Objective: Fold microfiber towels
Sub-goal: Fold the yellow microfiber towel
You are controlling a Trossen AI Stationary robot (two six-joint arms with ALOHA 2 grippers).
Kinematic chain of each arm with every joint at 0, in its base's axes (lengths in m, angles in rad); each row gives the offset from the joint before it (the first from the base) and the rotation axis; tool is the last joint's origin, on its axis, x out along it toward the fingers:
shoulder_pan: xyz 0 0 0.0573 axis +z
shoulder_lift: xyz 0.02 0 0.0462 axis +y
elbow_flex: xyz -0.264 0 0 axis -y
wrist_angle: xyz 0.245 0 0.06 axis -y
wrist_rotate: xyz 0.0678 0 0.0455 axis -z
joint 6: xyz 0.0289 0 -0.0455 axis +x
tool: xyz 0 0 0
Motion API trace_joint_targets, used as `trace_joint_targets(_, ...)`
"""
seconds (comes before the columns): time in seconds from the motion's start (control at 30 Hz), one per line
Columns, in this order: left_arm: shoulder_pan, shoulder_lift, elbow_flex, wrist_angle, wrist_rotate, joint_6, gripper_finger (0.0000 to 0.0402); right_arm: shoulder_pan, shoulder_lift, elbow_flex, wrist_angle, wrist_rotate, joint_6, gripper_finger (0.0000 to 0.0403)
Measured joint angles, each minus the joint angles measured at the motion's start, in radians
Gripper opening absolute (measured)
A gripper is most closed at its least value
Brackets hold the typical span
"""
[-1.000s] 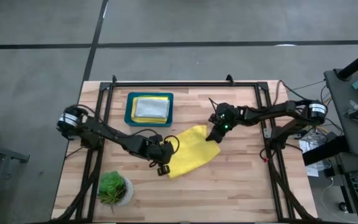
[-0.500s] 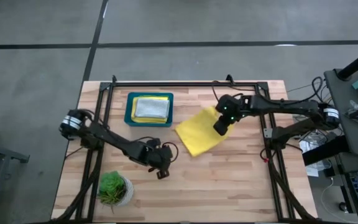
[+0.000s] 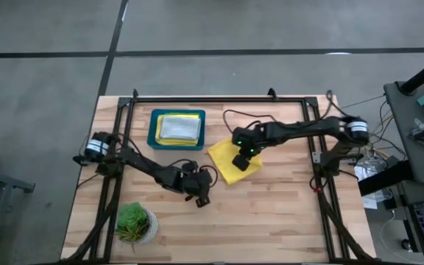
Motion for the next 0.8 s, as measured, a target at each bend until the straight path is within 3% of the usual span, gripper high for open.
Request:
trace_joint_targets(0.47,0.041,0.018,0.0,0.077,-0.023,0.051,0.0083,0.05,0.217,0.201,0.003,0.026,0.007,0.0014)
trace_joint_targets(0.8,0.041,0.02,0.0,0.114,-0.021,0.064,0.0083,0.065,0.246,0.221,0.024,0.023,-0.001,0.0099)
